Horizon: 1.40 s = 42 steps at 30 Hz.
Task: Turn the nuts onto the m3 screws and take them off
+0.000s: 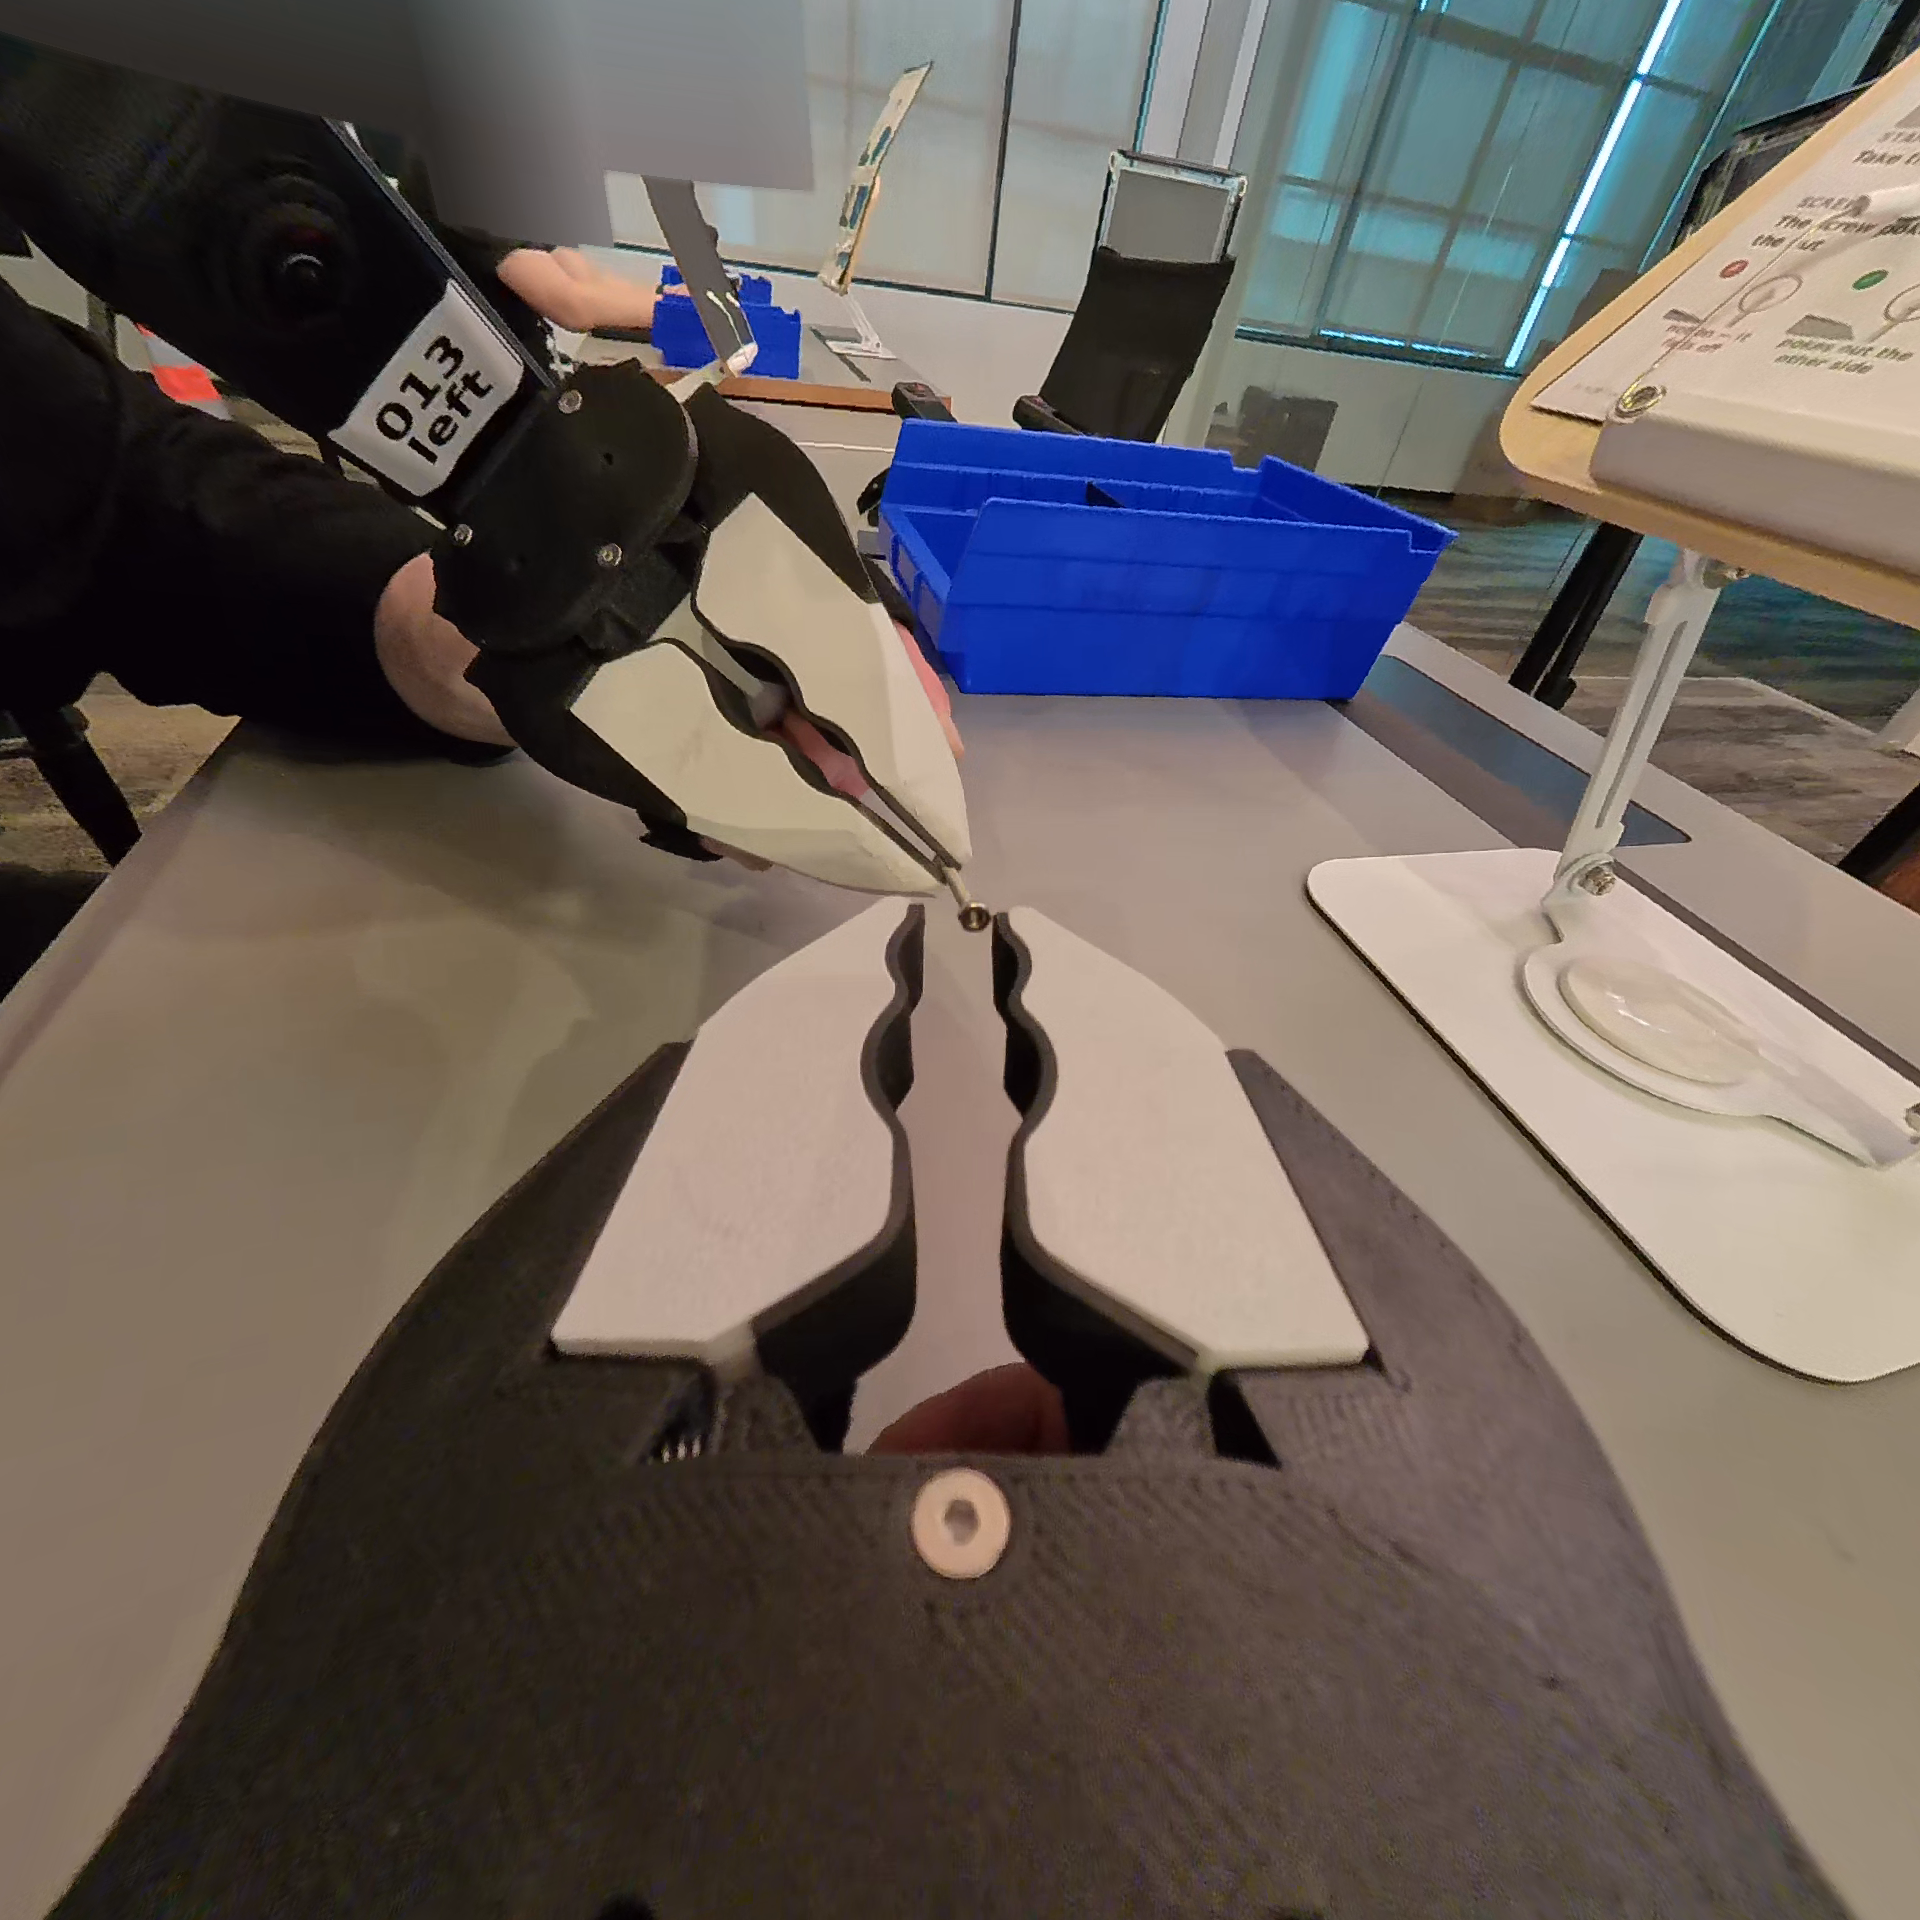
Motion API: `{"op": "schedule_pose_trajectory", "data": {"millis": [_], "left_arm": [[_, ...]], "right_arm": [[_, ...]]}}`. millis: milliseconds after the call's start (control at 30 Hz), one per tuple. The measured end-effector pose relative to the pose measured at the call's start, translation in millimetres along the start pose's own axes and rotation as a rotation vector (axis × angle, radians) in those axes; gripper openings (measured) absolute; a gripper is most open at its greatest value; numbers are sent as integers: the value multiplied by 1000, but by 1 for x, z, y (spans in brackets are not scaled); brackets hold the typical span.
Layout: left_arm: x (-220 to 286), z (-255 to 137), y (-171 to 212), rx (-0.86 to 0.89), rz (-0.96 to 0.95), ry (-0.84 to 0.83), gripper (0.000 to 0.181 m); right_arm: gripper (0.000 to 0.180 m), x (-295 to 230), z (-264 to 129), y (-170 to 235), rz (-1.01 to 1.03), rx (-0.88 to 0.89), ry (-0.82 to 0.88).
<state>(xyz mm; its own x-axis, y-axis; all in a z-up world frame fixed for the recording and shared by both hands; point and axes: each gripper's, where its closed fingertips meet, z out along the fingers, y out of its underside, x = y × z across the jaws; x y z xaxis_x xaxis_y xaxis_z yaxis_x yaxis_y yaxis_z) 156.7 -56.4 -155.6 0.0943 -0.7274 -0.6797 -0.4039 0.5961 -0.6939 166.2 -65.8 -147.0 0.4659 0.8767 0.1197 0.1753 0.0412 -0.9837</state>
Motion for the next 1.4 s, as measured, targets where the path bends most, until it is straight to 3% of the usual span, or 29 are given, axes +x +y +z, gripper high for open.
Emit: {"op": "schedule_pose_trajectory", "data": {"millis": [567, 1067, 1400], "left_arm": [[1, 0, -1, 7, -12, 9, 2], [17, -28, -20, 183, -453, 357, 2], [17, -31, 7, 100, -484, 369, 2]], "right_arm": [[13, 2, 0, 2, -14, -11, 12], [18, -28, 1, -6, -103, 10, -102], [14, -22, -1, 6, -127, -50, -104]]}}
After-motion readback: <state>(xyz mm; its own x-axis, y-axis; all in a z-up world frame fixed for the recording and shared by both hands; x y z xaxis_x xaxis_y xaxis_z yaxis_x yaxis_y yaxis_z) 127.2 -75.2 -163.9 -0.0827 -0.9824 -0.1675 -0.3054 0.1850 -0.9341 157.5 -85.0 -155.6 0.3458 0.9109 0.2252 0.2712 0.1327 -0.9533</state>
